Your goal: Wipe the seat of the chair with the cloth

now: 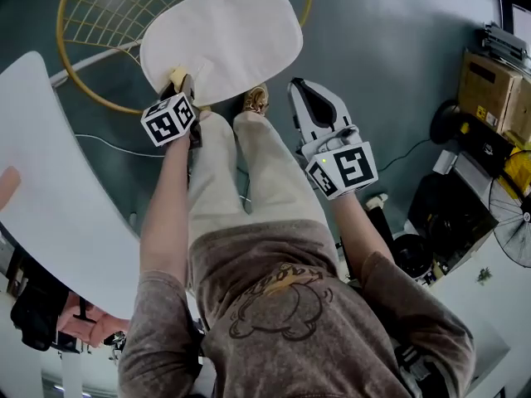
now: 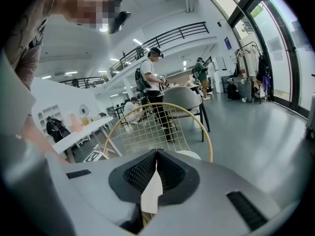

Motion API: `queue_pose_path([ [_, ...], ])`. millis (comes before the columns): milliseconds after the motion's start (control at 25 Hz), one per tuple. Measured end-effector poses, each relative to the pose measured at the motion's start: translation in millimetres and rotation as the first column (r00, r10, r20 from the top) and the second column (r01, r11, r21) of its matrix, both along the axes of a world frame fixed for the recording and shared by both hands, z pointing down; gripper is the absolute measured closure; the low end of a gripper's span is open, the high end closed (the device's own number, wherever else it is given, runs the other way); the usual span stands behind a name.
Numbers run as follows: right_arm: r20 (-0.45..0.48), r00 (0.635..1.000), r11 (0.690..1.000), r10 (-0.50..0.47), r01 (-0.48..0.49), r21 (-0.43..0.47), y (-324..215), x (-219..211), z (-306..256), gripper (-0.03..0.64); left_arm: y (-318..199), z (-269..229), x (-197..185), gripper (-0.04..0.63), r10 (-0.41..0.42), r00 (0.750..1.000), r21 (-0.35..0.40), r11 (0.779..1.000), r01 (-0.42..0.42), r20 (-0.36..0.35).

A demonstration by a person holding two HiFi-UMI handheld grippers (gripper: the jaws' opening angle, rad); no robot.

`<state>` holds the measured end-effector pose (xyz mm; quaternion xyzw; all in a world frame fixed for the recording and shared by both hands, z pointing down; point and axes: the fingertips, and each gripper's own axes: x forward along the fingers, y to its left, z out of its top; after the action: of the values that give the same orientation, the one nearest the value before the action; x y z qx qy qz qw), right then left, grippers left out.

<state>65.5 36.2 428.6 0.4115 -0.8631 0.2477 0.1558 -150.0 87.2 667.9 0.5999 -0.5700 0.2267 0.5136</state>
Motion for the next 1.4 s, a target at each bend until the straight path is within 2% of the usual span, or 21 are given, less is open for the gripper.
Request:
queue_pose_path([
  [200, -0.010, 1.000, 1.000, 0.014, -0.014, -0.015, 5, 7, 13, 0.591, -9, -1, 18, 0.488, 0.015, 0.999, 0.017, 1.000, -0.014, -0.045],
  [360, -0.020, 0.999, 0.999, 0.030, -0.030, -0.025, 9, 14, 19, 0.591, -9, 7, 37, 0.488, 0.043, 0.998, 0.008, 0.999, -0.043, -0.050],
  [640, -0.028, 0.997, 0.998, 0.066, -0.066, -0.019, 11, 33, 21, 0.591, -21, 15, 93, 0.488, 0.088, 0.989, 0.011, 0.996, -0.087, -0.115],
  [960, -0.038, 0.993, 0.994, 0.110, -0.111, -0.014, 8, 56, 16, 0.591, -46, 16, 140, 0.488, 0.120, 0.979, 0.030, 0.993, -0.117, -0.164],
  [1160, -0.045, 0.990, 0.991, 0.131, -0.132, -0.010, 11, 72, 14, 0.591, -63, 12, 184, 0.488, 0.146, 0.965, 0.059, 0.989, -0.136, -0.217],
  [1400, -0.058, 0.985, 0.986, 0.163, -0.164, -0.008, 13, 92, 16, 0.591, -72, 2, 230, 0.488, 0.241, 0.935, 0.101, 0.970, -0.222, -0.259],
])
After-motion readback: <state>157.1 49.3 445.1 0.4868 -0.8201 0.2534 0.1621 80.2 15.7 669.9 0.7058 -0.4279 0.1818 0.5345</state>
